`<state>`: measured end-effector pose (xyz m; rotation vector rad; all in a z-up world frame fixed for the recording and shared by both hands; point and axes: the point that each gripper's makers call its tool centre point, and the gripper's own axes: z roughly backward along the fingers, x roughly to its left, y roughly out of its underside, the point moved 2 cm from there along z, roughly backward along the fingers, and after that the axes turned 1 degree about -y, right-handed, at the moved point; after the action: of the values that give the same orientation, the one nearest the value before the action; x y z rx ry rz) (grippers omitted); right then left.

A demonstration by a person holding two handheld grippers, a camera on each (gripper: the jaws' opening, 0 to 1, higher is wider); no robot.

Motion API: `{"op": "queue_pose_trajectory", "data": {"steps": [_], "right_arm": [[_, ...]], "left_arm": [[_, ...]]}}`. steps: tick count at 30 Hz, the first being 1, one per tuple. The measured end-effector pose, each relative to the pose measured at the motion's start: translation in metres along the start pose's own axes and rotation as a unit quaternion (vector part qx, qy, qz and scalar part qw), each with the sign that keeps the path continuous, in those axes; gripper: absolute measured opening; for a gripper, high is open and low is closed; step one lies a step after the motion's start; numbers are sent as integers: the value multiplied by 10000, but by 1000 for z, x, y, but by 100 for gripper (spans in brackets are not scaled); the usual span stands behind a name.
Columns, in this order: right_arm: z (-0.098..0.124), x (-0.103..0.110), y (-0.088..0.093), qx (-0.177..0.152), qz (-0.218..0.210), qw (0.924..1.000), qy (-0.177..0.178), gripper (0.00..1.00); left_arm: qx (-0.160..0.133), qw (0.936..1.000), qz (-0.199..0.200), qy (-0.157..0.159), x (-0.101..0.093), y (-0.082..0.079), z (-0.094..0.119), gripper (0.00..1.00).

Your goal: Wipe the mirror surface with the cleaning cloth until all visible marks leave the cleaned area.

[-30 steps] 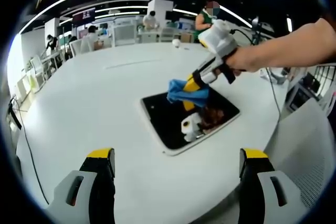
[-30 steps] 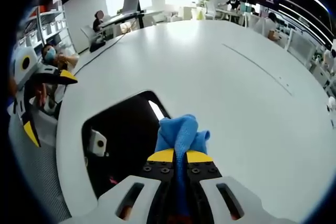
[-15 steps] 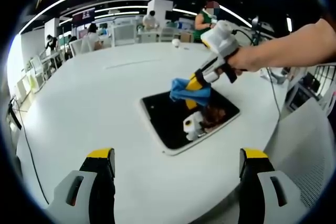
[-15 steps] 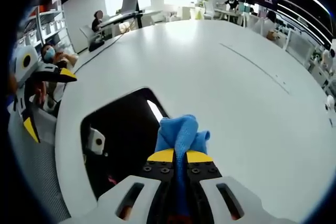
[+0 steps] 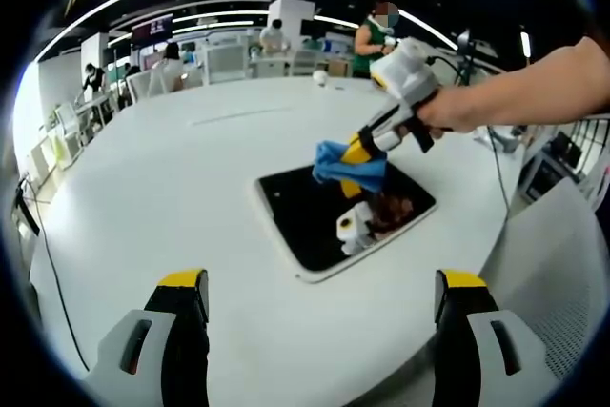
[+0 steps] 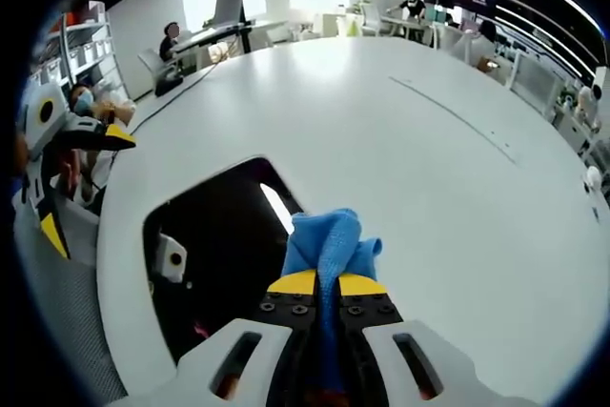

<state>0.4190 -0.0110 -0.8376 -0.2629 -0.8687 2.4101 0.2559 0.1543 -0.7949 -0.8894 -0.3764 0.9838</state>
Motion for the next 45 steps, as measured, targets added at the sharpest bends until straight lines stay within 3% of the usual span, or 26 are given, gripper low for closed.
{"op": "queue_pose_trajectory", "data": {"steps": [20, 45], "right_arm": [[4, 4, 5, -98, -217, 9993, 282, 1], [12, 16, 15, -108, -507, 9984, 239, 0]], "left_arm": [[-12, 10000, 7, -36, 1, 0, 0, 99], [-11, 10000, -38, -62, 2, 0, 0, 99]]}}
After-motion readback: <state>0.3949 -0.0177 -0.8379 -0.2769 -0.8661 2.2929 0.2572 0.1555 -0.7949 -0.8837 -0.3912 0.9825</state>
